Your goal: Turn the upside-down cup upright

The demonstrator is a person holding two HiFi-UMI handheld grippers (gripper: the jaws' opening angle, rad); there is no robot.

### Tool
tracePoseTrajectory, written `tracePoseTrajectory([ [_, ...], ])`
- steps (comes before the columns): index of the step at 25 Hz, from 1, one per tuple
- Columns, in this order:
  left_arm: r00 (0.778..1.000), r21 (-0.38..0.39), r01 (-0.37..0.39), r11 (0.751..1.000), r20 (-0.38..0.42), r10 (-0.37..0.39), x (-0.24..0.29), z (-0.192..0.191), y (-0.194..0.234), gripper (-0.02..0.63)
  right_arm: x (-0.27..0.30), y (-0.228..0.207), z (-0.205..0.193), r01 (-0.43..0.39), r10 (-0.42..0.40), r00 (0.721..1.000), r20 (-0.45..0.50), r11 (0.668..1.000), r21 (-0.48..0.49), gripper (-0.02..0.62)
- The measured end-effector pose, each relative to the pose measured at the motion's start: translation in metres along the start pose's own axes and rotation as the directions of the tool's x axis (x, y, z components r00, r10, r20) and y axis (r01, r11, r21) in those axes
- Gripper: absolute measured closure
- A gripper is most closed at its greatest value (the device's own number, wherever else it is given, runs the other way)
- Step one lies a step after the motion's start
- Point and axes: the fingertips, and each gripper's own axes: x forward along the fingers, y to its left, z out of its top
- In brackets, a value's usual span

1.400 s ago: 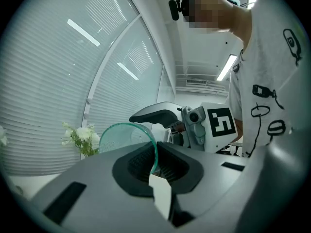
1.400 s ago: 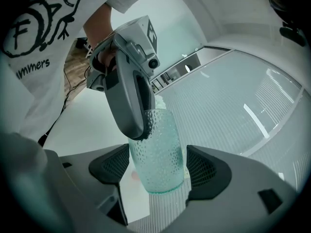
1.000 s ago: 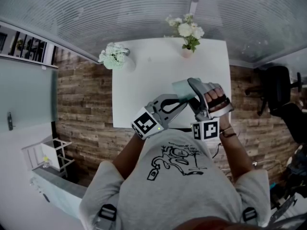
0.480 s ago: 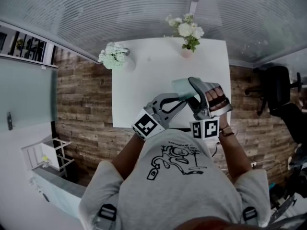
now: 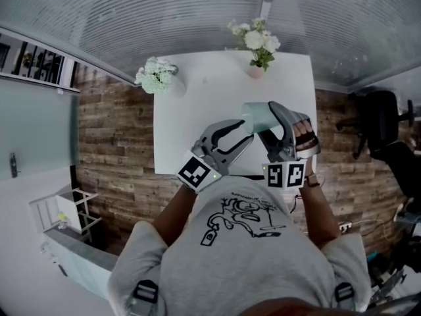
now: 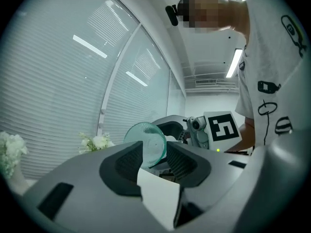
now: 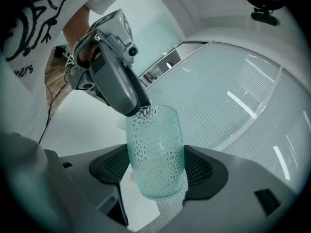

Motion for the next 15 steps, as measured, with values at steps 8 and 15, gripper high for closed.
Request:
tracePoseTrajectory([
  [8, 0.998, -0.012, -0.055, 0.998, 0.009, 0.056, -0.003, 0.004, 0.013, 0.362, -0.004, -0.013, 0.006, 0.016, -0.026, 0.998, 0.057, 0.986, 0.166, 0.241],
  [15, 0.998, -0.025, -0.051, 0.998, 0.034, 0.052, 0.000, 0.012, 0.014, 0.344, -0.004, -0.015, 0.008, -0.032, -0.023, 0.990, 0.138, 0.923, 0.383, 0.241],
])
